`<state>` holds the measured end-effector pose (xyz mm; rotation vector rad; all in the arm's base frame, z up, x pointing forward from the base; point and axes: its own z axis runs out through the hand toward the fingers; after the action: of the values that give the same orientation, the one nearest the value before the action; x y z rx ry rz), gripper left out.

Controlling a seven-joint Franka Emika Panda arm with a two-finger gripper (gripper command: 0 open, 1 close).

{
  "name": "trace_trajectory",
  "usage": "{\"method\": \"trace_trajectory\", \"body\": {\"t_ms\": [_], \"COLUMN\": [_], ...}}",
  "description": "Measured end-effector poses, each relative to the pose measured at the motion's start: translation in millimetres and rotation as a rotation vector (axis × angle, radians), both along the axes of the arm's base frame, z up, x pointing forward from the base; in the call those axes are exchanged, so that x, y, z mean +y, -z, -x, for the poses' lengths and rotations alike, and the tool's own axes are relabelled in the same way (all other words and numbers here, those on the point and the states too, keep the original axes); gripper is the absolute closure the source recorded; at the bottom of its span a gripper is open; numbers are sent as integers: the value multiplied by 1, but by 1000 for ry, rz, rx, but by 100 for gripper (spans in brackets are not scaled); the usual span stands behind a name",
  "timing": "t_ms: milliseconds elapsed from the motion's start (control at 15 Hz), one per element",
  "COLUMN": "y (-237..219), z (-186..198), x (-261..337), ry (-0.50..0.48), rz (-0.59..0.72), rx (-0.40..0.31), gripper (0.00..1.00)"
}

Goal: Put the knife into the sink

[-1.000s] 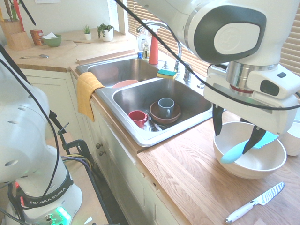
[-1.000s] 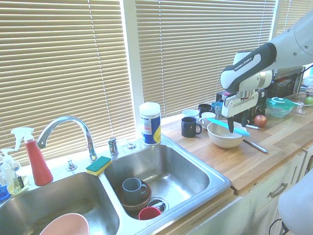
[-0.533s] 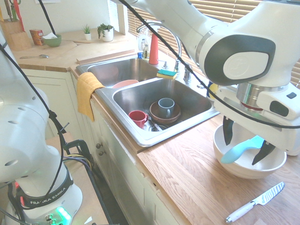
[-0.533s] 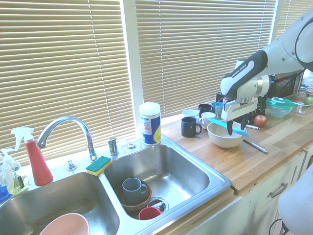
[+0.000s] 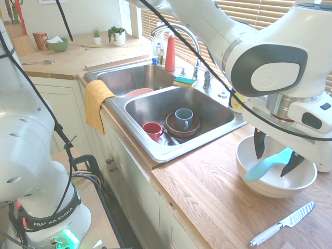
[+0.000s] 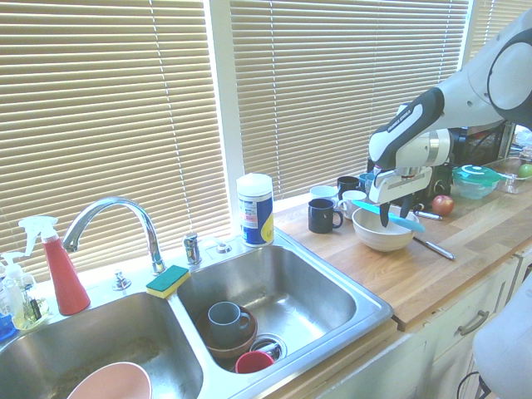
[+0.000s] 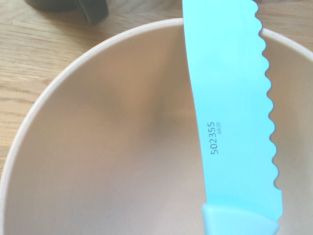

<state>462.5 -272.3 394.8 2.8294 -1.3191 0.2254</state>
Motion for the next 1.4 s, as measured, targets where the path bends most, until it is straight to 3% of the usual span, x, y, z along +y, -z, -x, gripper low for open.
{"method": "trace_trajectory", "body": {"t_ms": [1000, 1400], "y": [1, -78], "z": [-3, -3], "x": [-1, 35], "ry": [5, -53], "rz": [0, 32], "rx": [0, -100], "gripper": [100, 100]}}
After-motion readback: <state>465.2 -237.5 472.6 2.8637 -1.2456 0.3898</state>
